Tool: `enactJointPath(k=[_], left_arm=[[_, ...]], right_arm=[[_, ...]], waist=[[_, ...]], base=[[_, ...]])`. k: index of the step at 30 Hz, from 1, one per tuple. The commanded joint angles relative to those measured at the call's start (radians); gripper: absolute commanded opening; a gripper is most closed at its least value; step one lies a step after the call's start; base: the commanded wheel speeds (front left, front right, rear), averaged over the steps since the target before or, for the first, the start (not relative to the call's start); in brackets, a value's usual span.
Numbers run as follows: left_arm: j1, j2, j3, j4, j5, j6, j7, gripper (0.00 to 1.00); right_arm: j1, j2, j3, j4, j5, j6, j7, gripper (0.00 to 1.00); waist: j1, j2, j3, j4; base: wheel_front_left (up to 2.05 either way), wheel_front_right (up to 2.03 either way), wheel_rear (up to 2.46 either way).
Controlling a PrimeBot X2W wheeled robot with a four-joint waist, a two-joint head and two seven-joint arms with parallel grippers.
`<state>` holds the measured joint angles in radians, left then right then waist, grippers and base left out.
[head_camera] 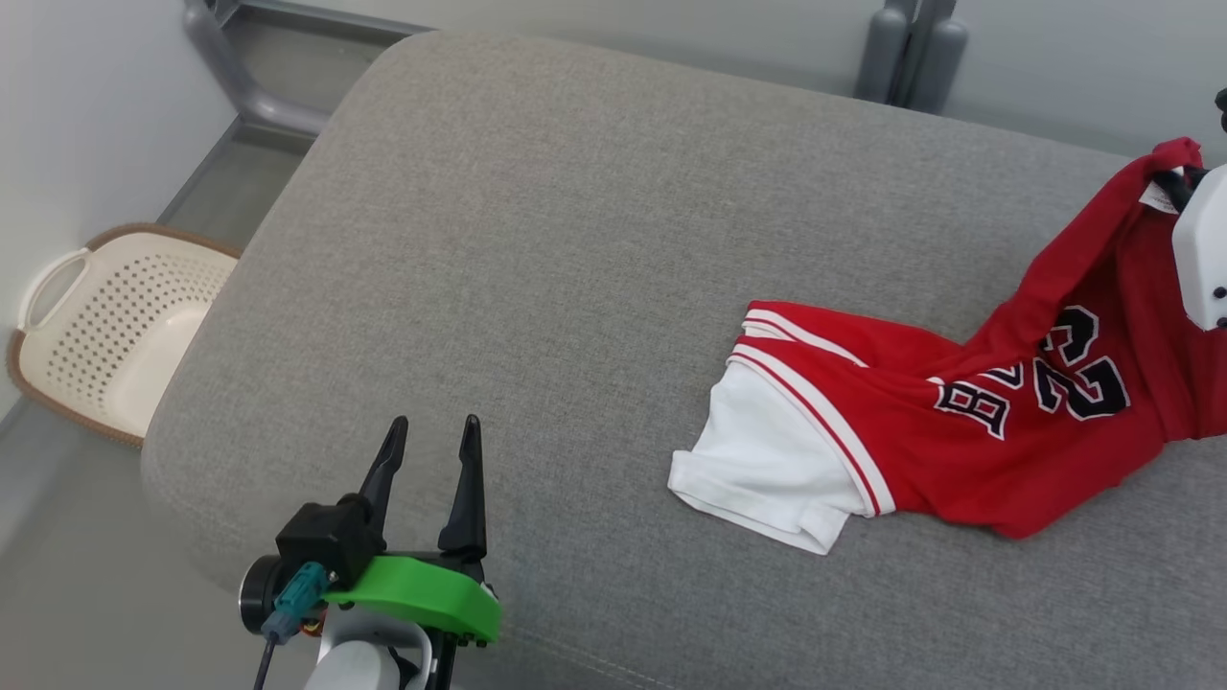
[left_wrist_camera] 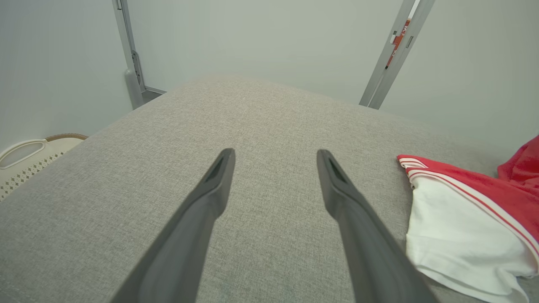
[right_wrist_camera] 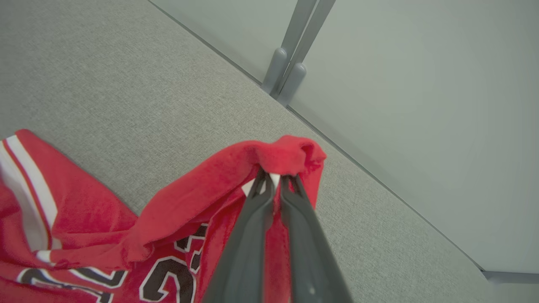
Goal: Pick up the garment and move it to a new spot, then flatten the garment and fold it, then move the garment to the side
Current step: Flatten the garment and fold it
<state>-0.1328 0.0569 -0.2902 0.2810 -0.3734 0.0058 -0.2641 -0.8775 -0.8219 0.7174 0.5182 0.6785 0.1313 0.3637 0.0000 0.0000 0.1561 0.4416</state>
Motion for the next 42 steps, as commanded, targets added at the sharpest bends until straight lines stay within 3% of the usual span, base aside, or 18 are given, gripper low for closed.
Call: enactJointPath(k=[1,2,3,4,5,13,17,21,27,32,42], left_arm=[[-0.025,-0.002,0.0,0.003,0.002,-0.008,0.0,1.0],[-0.028,-0.003,-0.002,0.004,0.003,-0.011,0.0,1.0],[-0.035,-0.004,-0.003,0.005,0.006,-0.013,0.0,1.0],[-0.04,-0.004,-0.004,0.006,0.008,-0.014,0.0,1.0],[-0.045,-0.005,-0.006,0.006,0.01,-0.016,0.0,1.0],[-0.046,-0.005,0.012,0.019,0.038,-0.017,0.0,1.0],[-0.024,0.006,0.033,0.03,0.045,-0.019,0.0,1.0],[-0.004,0.02,0.049,0.031,0.052,-0.021,0.0,1.0],[0.022,0.032,0.059,0.024,0.053,-0.018,0.0,1.0],[0.039,0.037,0.063,0.021,0.045,-0.016,0.0,1.0],[0.018,0.031,0.046,0.032,0.037,-0.02,0.0,1.0]], right_arm=[[-0.02,0.01,0.007,0.048,0.005,-0.001,-0.041,0.0],[-0.033,0.016,0.015,0.076,-0.002,-0.001,-0.073,0.0],[-0.05,0.024,0.018,0.122,-0.011,-0.001,-0.119,0.06],[-0.055,0.035,0.02,0.161,-0.01,-0.001,-0.148,0.41],[-0.056,0.049,0.029,0.199,-0.015,-0.001,-0.186,1.0],[-0.094,0.141,0.075,0.362,0.001,-0.001,-0.417,1.0],[-0.074,0.189,0.089,0.361,0.029,-0.001,-0.544,1.0],[-0.034,0.21,0.078,0.33,0.053,-0.001,-0.606,1.0],[0.077,0.212,-0.007,0.248,0.053,-0.001,-0.629,1.0],[0.251,0.238,-0.136,0.148,0.005,-0.001,-0.629,1.0],[0.417,0.295,-0.204,0.153,-0.037,-0.001,-0.564,1.0]], waist=[[0.0,0.0,0.069,0.07],[0.0,0.0,0.076,0.076],[0.0,0.0,0.085,0.081],[0.0,0.0,0.092,0.085],[0.0,0.0,0.097,0.089],[0.0,0.0,0.062,0.026],[0.0,0.0,0.001,-0.044],[0.0,0.0,-0.052,-0.12],[0.0,0.0,-0.094,-0.201],[0.0,0.0,-0.105,-0.246],[0.0,0.0,-0.084,-0.224]], base=[[0.0,0.0,0.0],[0.0,0.0,0.0],[0.0,0.0,0.0],[0.0,0.0,0.0],[0.0,0.0,0.0],[0.0,0.0,0.0],[0.0,0.0,0.0],[0.0,0.0,0.0],[0.0,0.0,0.0],[0.0,0.0,0.0],[0.0,0.0,0.0]])
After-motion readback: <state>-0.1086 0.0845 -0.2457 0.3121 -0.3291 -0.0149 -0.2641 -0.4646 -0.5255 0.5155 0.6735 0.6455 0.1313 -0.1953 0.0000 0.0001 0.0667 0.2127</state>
